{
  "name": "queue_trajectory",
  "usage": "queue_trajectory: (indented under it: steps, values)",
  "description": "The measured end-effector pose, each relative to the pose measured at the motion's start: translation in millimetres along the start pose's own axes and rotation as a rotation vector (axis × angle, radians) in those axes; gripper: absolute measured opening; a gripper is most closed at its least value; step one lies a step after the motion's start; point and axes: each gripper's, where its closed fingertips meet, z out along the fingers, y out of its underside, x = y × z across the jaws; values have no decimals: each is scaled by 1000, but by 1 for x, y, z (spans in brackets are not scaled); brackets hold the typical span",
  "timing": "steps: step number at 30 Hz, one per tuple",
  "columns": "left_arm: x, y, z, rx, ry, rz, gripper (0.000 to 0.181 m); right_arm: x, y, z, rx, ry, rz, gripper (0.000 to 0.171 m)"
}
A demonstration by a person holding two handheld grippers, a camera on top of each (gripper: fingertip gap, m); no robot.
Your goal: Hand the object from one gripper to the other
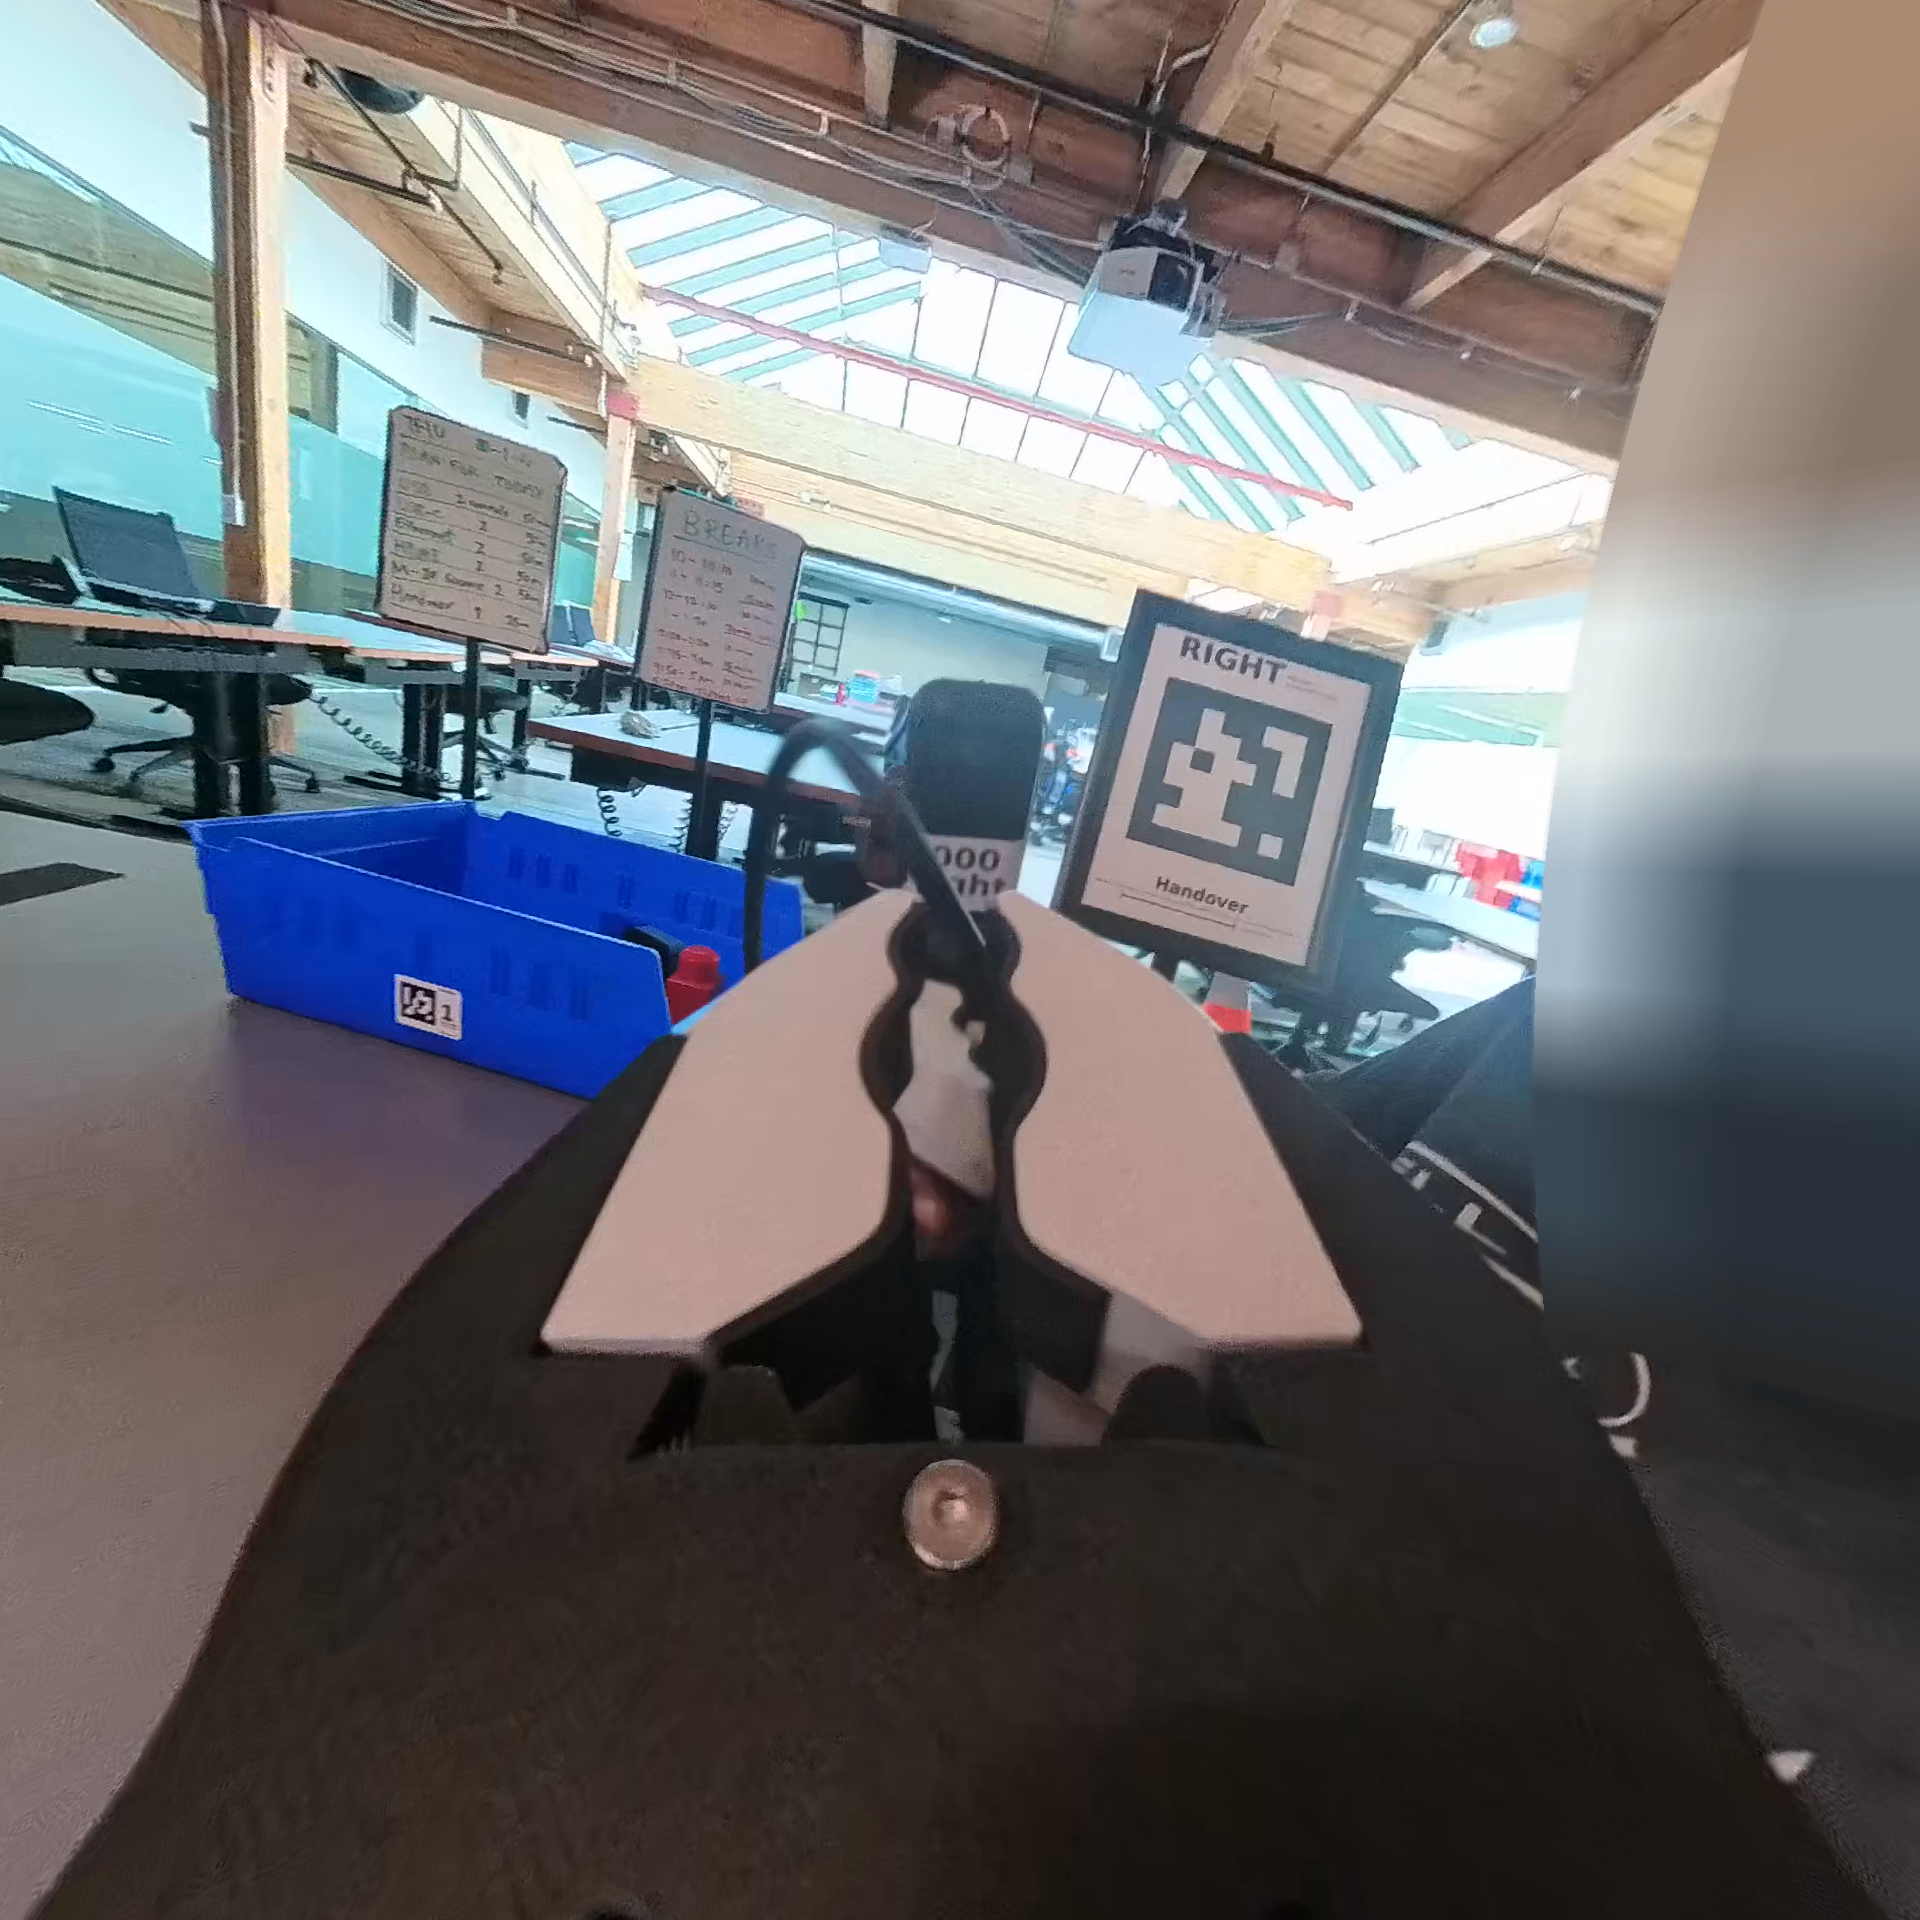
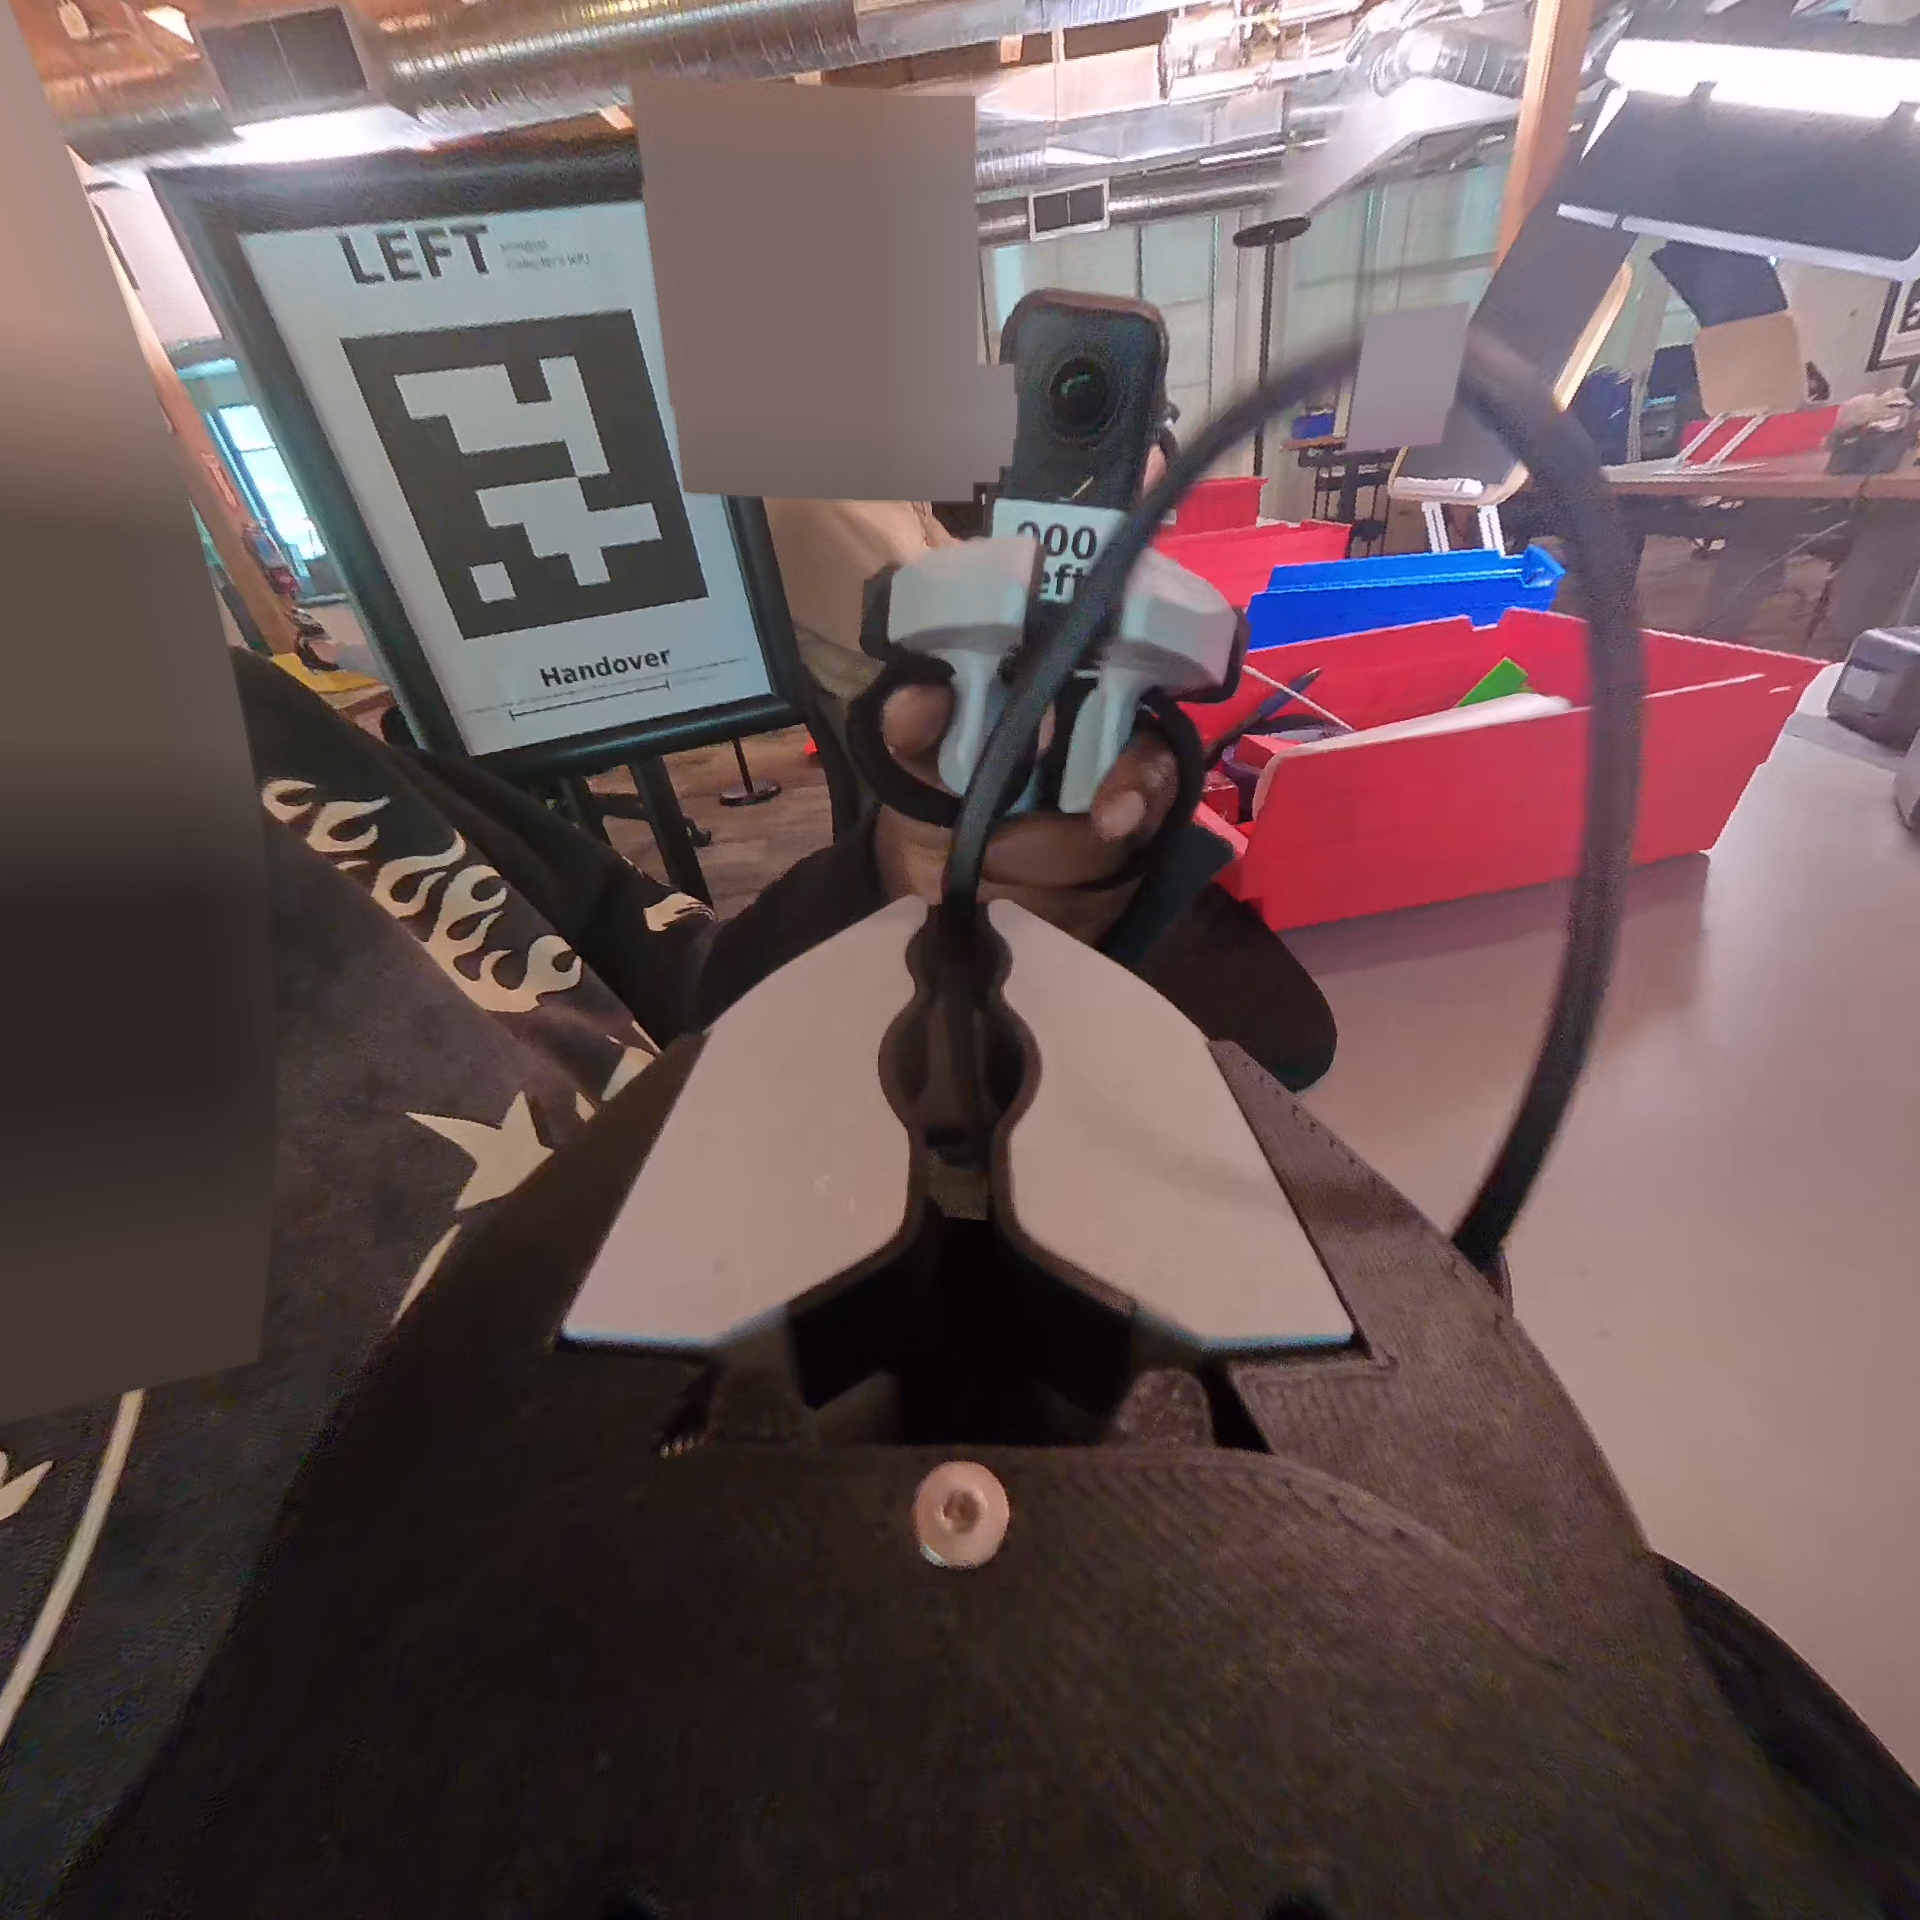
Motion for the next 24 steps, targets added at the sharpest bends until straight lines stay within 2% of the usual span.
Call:
queue_trajectory:
  steps: [1, 4, 8, 11, 15, 19, 20, 21, 24]
  values:
    - [-1, 3, -1, -29, -7, 14, 16, 0, -4, -2, 11, 1, 3, 6]
    - [-1, 20, -1, -156, -11, 63, 26, 5, -15, -10, 45, 47, 6, 5]
    - [4, 52, 5, -343, 7, 130, 26, 13, -29, -22, 100, 101, 15, 5]
    - [3, 71, 13, -424, -18, 192, 21, 16, -36, -28, 146, 120, 34, 5]
    - [-3, 72, 19, -405, -62, 202, 11, 17, -38, -29, 164, 122, 45, 5]
    - [-9, 69, 20, -368, -91, 197, 17, 17, -39, -28, 173, 133, 46, 5]
    - [-9, 68, 20, -361, -92, 204, 15, 17, -39, -28, 173, 136, 44, 5]
    - [-8, 67, 20, -355, -91, 213, 5, 17, -38, -28, 173, 139, 41, 5]
    - [-4, 64, 20, -345, -77, 220, 3, 17, -41, -29, 196, 134, 41, 5]
